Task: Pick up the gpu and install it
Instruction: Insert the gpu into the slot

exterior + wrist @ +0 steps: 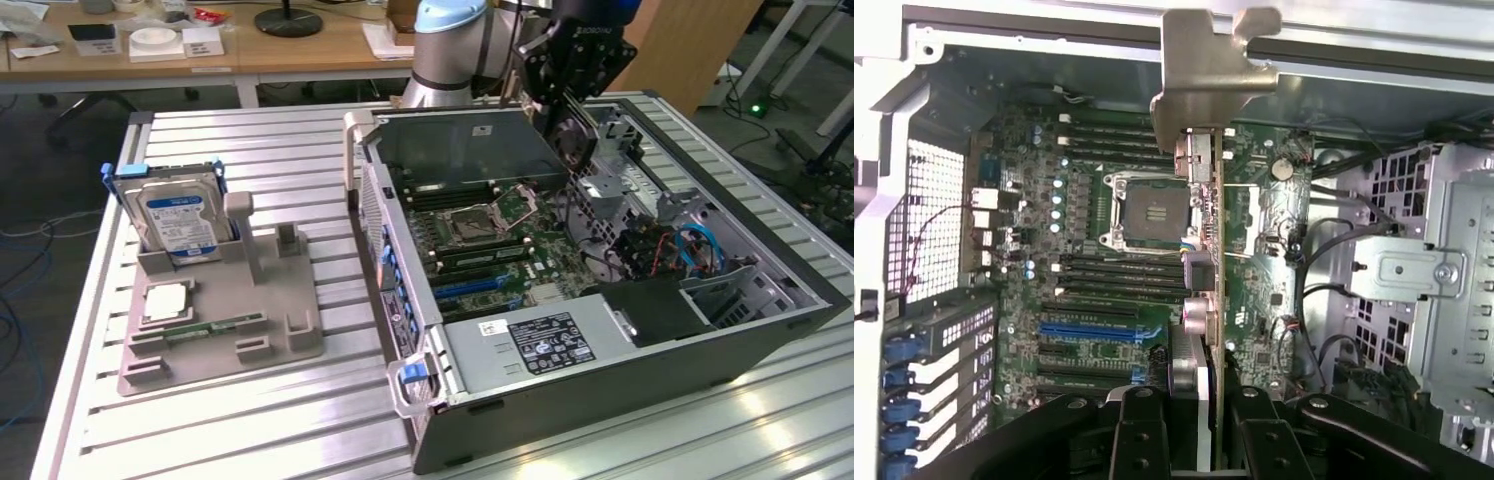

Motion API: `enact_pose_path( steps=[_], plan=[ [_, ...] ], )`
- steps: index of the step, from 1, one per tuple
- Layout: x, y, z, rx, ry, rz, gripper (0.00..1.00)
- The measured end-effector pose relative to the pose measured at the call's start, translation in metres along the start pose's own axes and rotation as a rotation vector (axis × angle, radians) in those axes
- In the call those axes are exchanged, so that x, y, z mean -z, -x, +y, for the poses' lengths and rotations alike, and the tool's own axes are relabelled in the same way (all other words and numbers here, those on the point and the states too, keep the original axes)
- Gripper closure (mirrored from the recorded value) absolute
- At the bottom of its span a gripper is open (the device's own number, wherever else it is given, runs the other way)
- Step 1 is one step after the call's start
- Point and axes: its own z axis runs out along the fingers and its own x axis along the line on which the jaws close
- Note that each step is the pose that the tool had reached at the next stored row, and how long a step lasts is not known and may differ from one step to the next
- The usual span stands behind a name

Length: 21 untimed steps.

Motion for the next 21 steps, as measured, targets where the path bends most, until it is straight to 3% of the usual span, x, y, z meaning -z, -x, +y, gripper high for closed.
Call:
enact_pose_path(
  steps=[21],
  plan=[
    [0.0000,-0.0001,-0.0002,0.189,0.0017,0.0036,0.72]
  ],
)
